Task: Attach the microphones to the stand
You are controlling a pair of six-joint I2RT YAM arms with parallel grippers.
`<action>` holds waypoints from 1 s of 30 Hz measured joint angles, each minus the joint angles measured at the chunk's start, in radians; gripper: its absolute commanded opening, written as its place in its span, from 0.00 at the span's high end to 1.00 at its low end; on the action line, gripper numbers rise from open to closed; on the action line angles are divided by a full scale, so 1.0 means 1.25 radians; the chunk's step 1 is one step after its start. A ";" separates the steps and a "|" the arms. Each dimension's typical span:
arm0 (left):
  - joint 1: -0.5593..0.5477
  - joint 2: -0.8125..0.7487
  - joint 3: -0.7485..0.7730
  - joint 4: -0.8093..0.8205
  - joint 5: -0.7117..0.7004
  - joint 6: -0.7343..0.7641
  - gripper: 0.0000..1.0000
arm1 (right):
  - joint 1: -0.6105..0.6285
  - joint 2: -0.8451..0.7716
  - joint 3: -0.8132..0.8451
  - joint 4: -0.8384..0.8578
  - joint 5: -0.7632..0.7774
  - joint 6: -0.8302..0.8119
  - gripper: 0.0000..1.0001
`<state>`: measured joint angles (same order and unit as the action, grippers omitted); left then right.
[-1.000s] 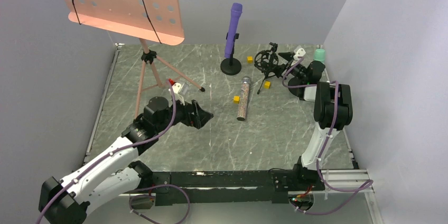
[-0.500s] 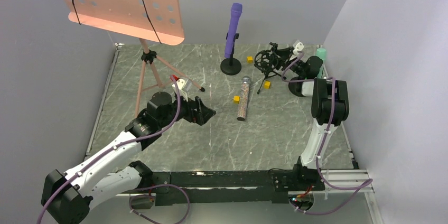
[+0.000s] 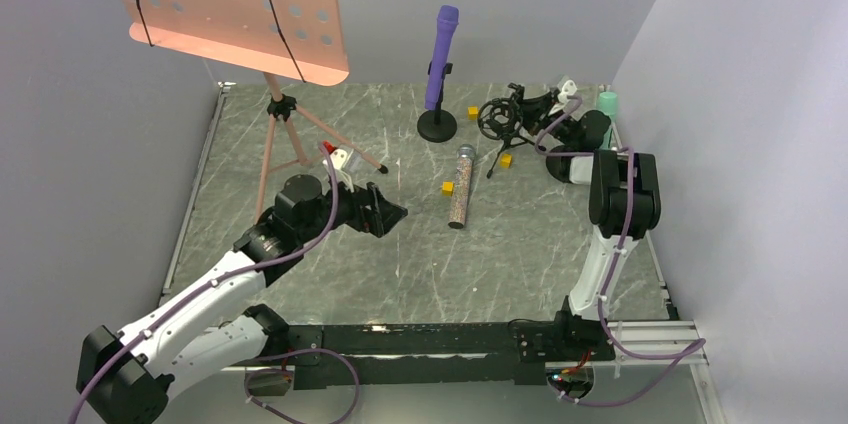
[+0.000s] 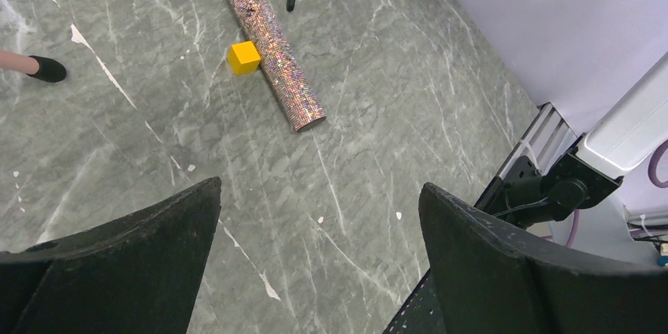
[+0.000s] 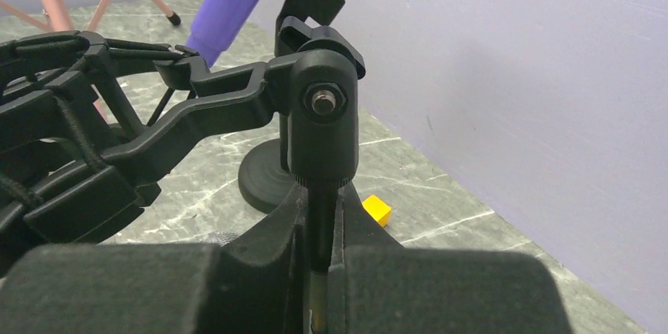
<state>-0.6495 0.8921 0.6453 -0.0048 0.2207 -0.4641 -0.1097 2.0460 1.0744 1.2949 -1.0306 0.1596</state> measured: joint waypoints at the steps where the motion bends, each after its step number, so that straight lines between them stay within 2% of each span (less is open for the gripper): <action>1: 0.000 -0.005 -0.001 0.000 0.000 0.000 0.01 | 0.000 -0.009 -0.013 0.008 0.000 0.001 1.00; 7: 0.000 -0.044 -0.013 -0.001 -0.001 0.000 0.01 | -0.001 -0.078 -0.100 0.010 0.000 0.017 1.00; 12: 0.000 -0.081 -0.035 -0.004 -0.001 -0.001 0.01 | 0.000 -0.195 -0.179 -0.050 0.001 0.027 1.00; 24: 0.000 -0.142 -0.076 -0.024 -0.001 -0.011 0.01 | -0.001 -0.566 -0.283 -0.415 -0.005 -0.058 1.00; 30: 0.000 -0.146 -0.082 -0.026 -0.002 -0.016 0.01 | -0.001 -0.652 -0.300 -0.627 -0.047 -0.115 1.00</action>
<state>-0.6491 0.7101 0.5423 -0.0368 0.2188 -0.4839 -0.1104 1.2312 0.6991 0.5106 -1.0893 0.0158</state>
